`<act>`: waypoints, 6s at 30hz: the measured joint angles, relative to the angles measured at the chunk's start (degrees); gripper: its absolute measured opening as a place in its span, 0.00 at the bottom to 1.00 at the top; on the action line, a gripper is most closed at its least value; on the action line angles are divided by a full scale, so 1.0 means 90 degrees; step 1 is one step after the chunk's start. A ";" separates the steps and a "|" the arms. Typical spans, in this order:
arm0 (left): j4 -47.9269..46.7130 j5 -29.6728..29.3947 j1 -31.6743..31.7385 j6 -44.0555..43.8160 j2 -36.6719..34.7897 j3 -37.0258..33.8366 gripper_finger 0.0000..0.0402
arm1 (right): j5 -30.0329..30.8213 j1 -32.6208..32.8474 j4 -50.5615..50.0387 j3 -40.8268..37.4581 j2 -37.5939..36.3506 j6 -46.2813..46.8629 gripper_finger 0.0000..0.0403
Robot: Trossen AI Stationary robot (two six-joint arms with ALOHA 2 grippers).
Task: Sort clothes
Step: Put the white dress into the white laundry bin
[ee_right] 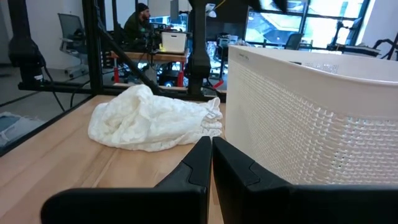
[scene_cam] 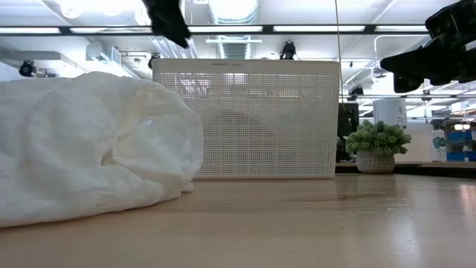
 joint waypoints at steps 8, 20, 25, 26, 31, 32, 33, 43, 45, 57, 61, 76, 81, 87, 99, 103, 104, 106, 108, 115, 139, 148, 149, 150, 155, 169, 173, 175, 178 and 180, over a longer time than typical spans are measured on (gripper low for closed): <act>-0.0907 0.0361 -0.1165 -0.0528 -0.0734 0.0000 0.60 | -0.0002 -0.0001 -0.0001 0.0001 0.0002 0.0003 0.00; -0.1040 0.0230 -0.3255 -0.2026 -0.0397 -0.0007 0.61 | 0.0000 -0.0002 -0.0002 0.0001 0.0002 0.0005 0.00; -0.1666 -0.0244 -0.3663 -0.2746 0.0092 -0.0008 0.67 | -0.0002 -0.0002 -0.0002 0.0001 0.0002 0.0005 0.00; -0.1794 -0.0253 -0.3709 -0.2843 0.0213 -0.0013 0.68 | 0.0000 -0.0001 -0.0001 0.0001 0.0002 0.0005 0.00; -0.2026 -0.0217 -0.3930 -0.3129 0.0797 -0.0123 0.73 | -0.0002 0.0000 -0.0002 0.0001 0.0002 0.0005 0.00; -0.2019 -0.0154 -0.3975 -0.3146 0.0899 -0.0162 0.74 | 0.0000 0.0000 0.0001 0.0001 0.0002 0.0000 0.00; -0.2015 -0.0122 -0.4017 -0.3168 0.0999 -0.0213 0.74 | -0.0001 -0.0001 -0.0002 0.0001 0.0002 0.0000 0.00; -0.0808 0.0198 -0.4361 -0.3823 0.0746 -0.1644 0.75 | 0.0000 -0.0002 0.0000 0.0001 0.0002 0.0000 0.00; -0.0029 0.0538 -0.4417 -0.4226 0.0542 -0.2089 0.75 | 0.0000 -0.0001 0.0000 0.0001 0.0002 0.0005 0.00; 0.1672 0.0545 -0.4829 -0.5764 0.0324 -0.3853 0.75 | 0.0000 0.0000 0.0001 0.0001 0.0002 0.0005 0.00; 0.2486 0.0552 -0.4855 -0.5921 0.0324 -0.4365 0.75 | -0.0002 -0.0002 -0.0002 0.0001 0.0002 0.0000 0.00; 0.4131 -0.0150 -0.4873 -0.6567 0.0387 -0.5933 0.74 | -0.0001 0.0000 0.0001 0.0001 0.0002 0.0002 0.00; 0.3993 -0.0345 -0.4875 -0.6462 0.0389 -0.5967 0.63 | -0.0002 0.0000 0.0001 0.0001 0.0002 0.0005 0.00; 0.3624 -0.0470 -0.4863 -0.6467 0.0394 -0.5969 0.25 | 0.0000 -0.0002 0.0001 0.0001 0.0002 0.0005 0.00; 0.0973 -0.0809 -0.4993 -0.5355 0.0472 -0.4052 0.02 | -0.0001 -0.0001 0.0001 0.0001 0.0002 0.0000 0.00; -0.0086 -0.1332 -0.5129 -0.5038 0.0466 -0.2909 0.02 | -0.0002 0.0000 0.0001 0.0001 0.0002 0.0005 0.00; -0.0213 -0.1450 -0.5156 -0.4983 0.0463 -0.2614 0.02 | 0.0000 -0.0002 0.0001 0.0001 0.0002 0.0005 0.00; -0.0515 -0.1649 -0.5216 -0.4883 0.0455 -0.2088 0.02 | -0.0001 0.0000 0.0000 0.0001 0.0002 0.0005 0.00; -0.0703 -0.1853 -0.5284 -0.4734 0.0453 -0.1548 0.02 | -0.0001 -0.0001 0.0001 0.0001 0.0002 0.0002 0.00; -0.0788 -0.2599 -0.5528 -0.4145 0.0443 0.0131 0.02 | -0.0001 -0.0001 0.0001 0.0001 0.0002 0.0001 0.00; 0.0546 -0.4288 -0.5361 -0.1267 0.0430 0.3365 0.01 | 0.0000 0.0000 0.0001 0.0001 0.0002 0.0005 0.00; 0.2076 -0.3809 -0.4793 0.0157 0.0427 0.3977 0.01 | 0.0000 -0.0001 0.0001 0.0001 0.0002 0.0005 0.00; 0.2268 -0.3735 -0.4725 0.0290 0.0423 0.4004 0.01 | 0.0000 -0.0001 0.0001 0.0001 0.0002 0.0003 0.00; 0.2460 -0.3639 -0.4661 0.0400 0.0423 0.4023 0.01 | 0.0000 -0.0002 0.0001 0.0001 0.0002 0.0000 0.00; 0.3114 -0.3105 -0.4234 0.0780 0.0423 0.4150 0.01 | 0.0000 -0.0001 0.0001 0.0001 0.0003 0.0000 0.00; 0.4061 -0.1533 -0.2394 0.0625 0.0573 0.4296 0.01 | 0.0000 0.0000 0.0001 0.0001 0.0004 0.0001 0.00; 0.4231 -0.1054 -0.1826 0.0370 0.0858 0.4296 0.01 | 0.0000 -0.0001 0.0001 0.0001 0.0005 0.0002 0.00; 0.4315 -0.0758 -0.1516 0.0195 0.1012 0.4318 0.01 | -0.0002 -0.0002 0.0001 0.0001 0.0005 0.0000 0.00; 0.4318 -0.0257 -0.1064 -0.0116 0.1321 0.4603 0.01 | 0.0000 0.0000 0.0001 0.0001 0.0005 0.0003 0.00; 0.4321 0.0030 -0.0790 -0.0267 0.1560 0.4895 0.01 | 0.0000 0.0000 -0.0001 0.0001 0.0005 0.0001 0.00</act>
